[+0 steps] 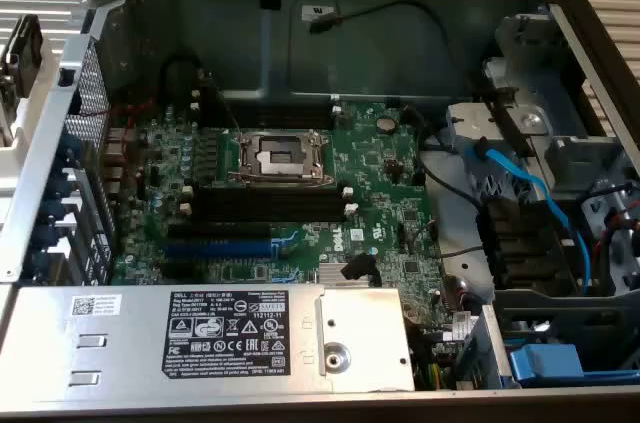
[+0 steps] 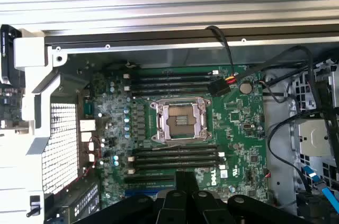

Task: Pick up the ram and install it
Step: 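Reach for the ram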

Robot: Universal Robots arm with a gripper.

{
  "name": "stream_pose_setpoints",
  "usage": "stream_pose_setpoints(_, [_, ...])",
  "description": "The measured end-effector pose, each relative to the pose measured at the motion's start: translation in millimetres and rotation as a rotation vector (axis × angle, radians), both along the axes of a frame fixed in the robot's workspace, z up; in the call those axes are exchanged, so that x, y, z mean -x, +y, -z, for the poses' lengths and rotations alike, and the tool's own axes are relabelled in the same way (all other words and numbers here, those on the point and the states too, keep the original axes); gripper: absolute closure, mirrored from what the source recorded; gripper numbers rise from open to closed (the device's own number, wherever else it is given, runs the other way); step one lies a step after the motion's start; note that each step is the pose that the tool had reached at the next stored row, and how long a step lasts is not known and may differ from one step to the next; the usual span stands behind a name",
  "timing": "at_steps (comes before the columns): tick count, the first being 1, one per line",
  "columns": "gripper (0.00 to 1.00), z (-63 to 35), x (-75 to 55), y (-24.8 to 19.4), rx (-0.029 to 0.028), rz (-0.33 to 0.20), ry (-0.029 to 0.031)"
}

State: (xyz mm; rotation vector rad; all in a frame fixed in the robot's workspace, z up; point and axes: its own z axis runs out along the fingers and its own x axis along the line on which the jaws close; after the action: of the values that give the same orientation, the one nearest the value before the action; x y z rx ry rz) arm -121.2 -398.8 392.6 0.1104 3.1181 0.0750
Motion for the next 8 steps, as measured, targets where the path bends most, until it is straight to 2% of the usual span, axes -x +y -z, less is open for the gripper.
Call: stream_pose_setpoints(8, [0.90, 0.0, 0.0, 0.0, 0.0000, 0.000, 0.0000])
